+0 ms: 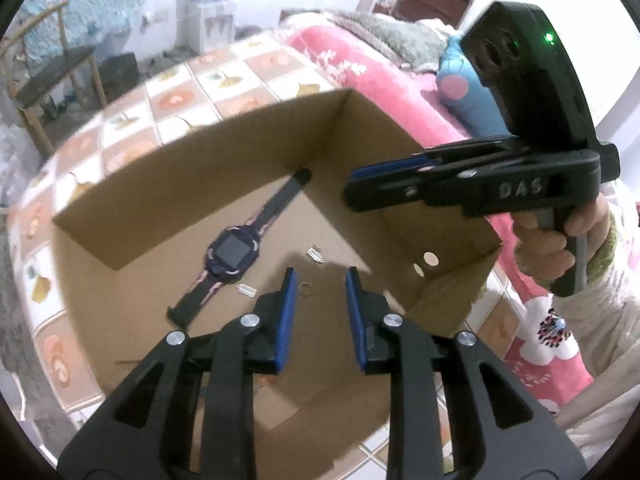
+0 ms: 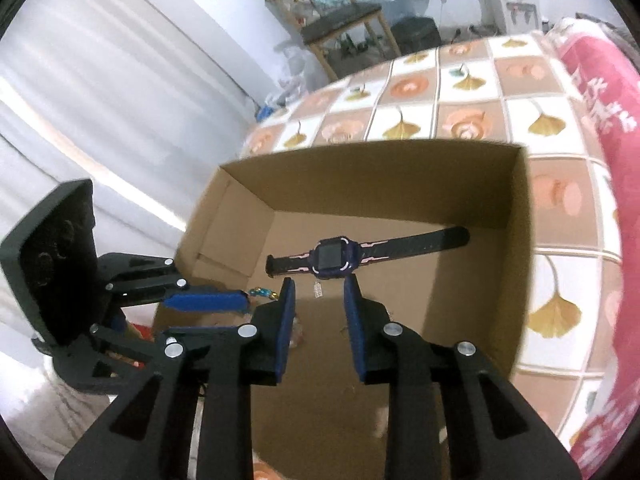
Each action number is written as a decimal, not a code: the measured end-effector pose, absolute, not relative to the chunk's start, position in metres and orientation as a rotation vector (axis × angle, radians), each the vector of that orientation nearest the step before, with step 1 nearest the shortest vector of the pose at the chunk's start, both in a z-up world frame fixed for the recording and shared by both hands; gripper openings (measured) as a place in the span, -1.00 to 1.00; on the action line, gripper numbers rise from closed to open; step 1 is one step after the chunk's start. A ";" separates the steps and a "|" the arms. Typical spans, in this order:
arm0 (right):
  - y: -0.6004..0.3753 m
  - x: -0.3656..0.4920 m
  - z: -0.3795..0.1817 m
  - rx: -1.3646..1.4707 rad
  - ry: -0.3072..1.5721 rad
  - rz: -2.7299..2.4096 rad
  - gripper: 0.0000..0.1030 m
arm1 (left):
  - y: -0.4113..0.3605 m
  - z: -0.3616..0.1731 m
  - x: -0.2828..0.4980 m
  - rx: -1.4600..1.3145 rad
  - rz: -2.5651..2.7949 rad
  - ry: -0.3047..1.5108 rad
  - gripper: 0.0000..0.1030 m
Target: Organize jewelry
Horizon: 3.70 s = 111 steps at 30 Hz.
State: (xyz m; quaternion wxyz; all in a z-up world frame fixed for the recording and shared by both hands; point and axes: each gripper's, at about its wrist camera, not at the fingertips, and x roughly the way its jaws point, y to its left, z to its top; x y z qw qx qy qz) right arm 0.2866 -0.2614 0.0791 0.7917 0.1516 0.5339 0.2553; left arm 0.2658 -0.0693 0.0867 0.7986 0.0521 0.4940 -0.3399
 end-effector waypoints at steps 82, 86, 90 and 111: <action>-0.268 0.067 -0.021 0.420 1.002 0.355 -0.24 | -0.127 -0.023 0.097 0.344 -0.638 0.931 -0.72; -0.271 0.066 -0.021 0.423 1.001 0.351 -0.24 | -0.128 -0.023 0.096 0.352 -0.637 0.927 -0.74; -0.272 0.065 -0.021 0.425 1.000 0.347 -0.24 | -0.129 -0.023 0.095 0.363 -0.641 0.919 -0.81; -0.263 0.067 -0.018 0.378 0.991 0.330 -0.24 | -0.123 -0.019 0.098 0.310 -0.661 0.951 -0.50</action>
